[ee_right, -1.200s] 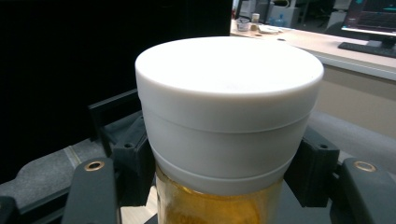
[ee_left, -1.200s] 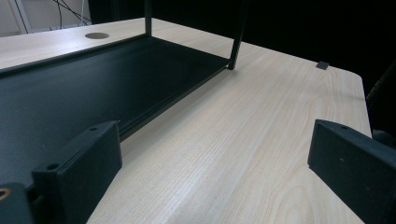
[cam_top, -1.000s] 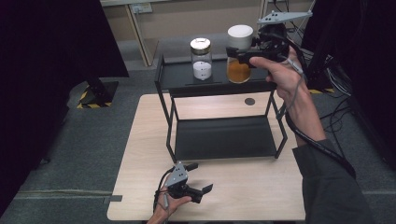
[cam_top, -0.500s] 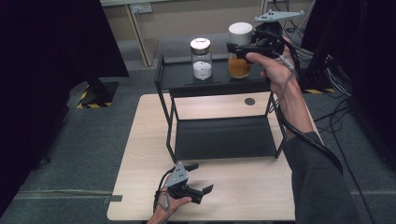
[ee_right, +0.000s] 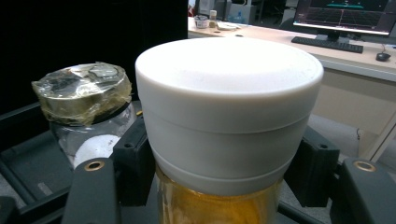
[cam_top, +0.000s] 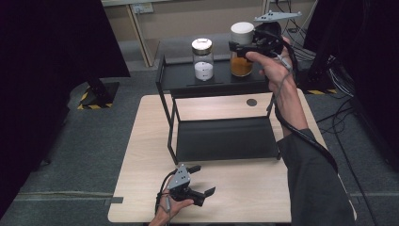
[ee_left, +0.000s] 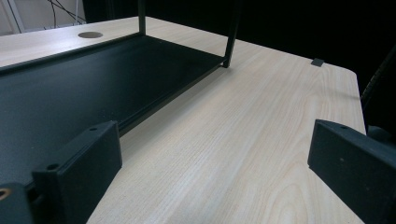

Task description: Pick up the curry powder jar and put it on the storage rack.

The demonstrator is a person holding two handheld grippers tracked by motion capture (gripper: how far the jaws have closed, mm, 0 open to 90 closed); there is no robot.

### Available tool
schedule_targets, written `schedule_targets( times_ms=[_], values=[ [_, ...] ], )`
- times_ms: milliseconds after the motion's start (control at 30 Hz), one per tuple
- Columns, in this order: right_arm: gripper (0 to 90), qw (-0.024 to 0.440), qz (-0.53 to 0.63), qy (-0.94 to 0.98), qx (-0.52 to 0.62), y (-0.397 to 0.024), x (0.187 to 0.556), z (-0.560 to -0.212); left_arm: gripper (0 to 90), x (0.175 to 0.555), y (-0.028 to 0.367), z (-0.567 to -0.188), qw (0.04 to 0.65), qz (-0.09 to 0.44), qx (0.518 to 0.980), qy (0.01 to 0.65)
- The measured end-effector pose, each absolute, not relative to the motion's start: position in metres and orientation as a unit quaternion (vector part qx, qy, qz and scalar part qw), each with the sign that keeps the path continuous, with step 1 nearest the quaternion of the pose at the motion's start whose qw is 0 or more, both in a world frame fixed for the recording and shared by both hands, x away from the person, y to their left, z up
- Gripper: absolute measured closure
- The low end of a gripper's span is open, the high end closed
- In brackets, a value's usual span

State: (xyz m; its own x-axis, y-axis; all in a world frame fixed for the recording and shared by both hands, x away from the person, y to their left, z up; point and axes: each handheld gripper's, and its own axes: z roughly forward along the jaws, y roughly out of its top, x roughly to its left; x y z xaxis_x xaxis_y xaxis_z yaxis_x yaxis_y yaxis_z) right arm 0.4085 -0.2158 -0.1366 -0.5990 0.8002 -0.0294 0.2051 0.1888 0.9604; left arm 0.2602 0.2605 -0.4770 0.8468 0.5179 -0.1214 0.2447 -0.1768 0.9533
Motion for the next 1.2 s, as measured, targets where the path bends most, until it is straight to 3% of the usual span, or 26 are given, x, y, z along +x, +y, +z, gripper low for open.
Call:
schedule_targets(
  times_ms=[567, 933, 1200],
  values=[
    [34.9, 0.277, 0.54, 0.71, 0.358, -0.218, 0.412, -0.144, 2.2, 0.26, 0.26, -0.477, 0.59, 0.116, 0.759, 0.25],
    [8.3, 0.271, 0.554, 0.702, 0.357, -0.228, 0.398, -0.137, 2.2, 0.259, 0.259, -0.477, 0.588, 0.117, 0.76, 0.249],
    [1.5, 0.259, 0.57, 0.699, 0.345, -0.238, 0.383, -0.144, 2.2, 0.259, 0.259, -0.477, 0.586, 0.117, 0.762, 0.25]
  ],
)
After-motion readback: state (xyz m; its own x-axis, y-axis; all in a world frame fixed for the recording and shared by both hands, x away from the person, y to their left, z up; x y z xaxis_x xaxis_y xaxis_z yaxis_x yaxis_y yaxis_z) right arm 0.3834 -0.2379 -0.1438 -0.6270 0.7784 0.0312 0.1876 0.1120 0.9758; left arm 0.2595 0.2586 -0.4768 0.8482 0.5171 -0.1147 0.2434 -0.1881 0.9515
